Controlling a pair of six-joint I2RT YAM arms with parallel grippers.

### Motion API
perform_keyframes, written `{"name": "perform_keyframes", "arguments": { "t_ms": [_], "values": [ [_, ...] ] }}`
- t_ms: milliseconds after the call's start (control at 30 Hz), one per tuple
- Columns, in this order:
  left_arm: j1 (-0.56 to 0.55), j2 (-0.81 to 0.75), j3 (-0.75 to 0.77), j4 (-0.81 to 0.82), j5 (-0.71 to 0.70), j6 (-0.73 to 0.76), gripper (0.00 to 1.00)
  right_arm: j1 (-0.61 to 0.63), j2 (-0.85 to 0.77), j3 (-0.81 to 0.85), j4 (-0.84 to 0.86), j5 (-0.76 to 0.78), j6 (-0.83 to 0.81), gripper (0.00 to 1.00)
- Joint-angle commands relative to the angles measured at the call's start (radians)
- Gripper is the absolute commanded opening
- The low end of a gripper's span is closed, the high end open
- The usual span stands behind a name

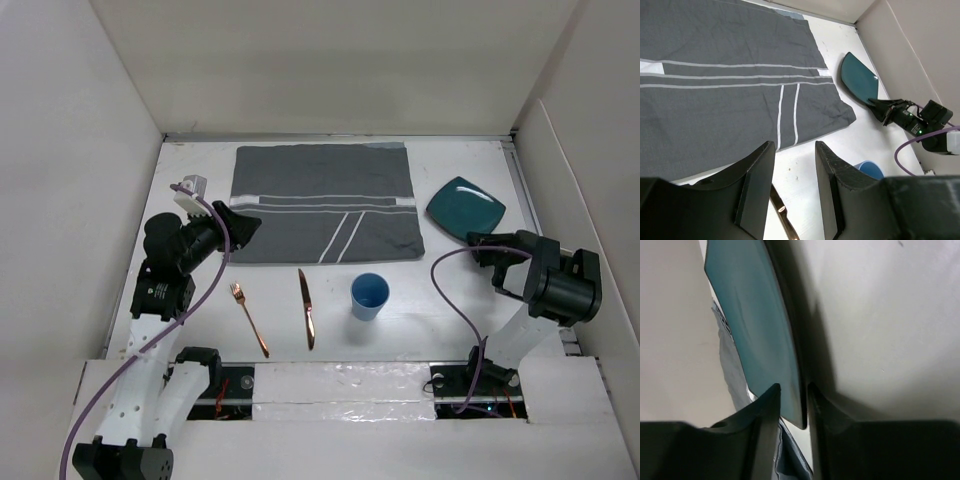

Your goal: Set the dinner table for one person

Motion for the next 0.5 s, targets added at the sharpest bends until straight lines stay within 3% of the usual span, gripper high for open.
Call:
{"name": "perform_keyframes", "arguments": {
  "t_ms": [0, 133, 233, 333, 467],
  "values": [
    [-0.003, -0.002, 0.008, 0.02, -0.004, 0.019, 0.34, 0.014, 0.015, -0.045, 0.145, 0.065, 0.105, 0.23],
    [-0.003, 0.001, 0.005, 0.018, -0.001, 0.021, 0.34, 0.014, -0.02, -0.085, 0.241, 0.113, 0.101, 0.0],
    [-0.003, 0.01, 0.005, 0.018, 0.002, 0.024, 0.34, -0.008, -0.089, -0.081, 0.294, 0.081, 0.058, 0.0],
    [-0.003, 0.007, 0.002, 0.018, -0.001, 0.025, 0.34, -0.017, -0.213, -0.015, 0.148, 0.009, -0.054, 0.0],
    [-0.003, 0.011, 0.002, 0.017, -0.009, 0.027, 0.34, 0.058, -0.344, 0.141, 0.011, -0.036, -0.16, 0.0]
  ]
}}
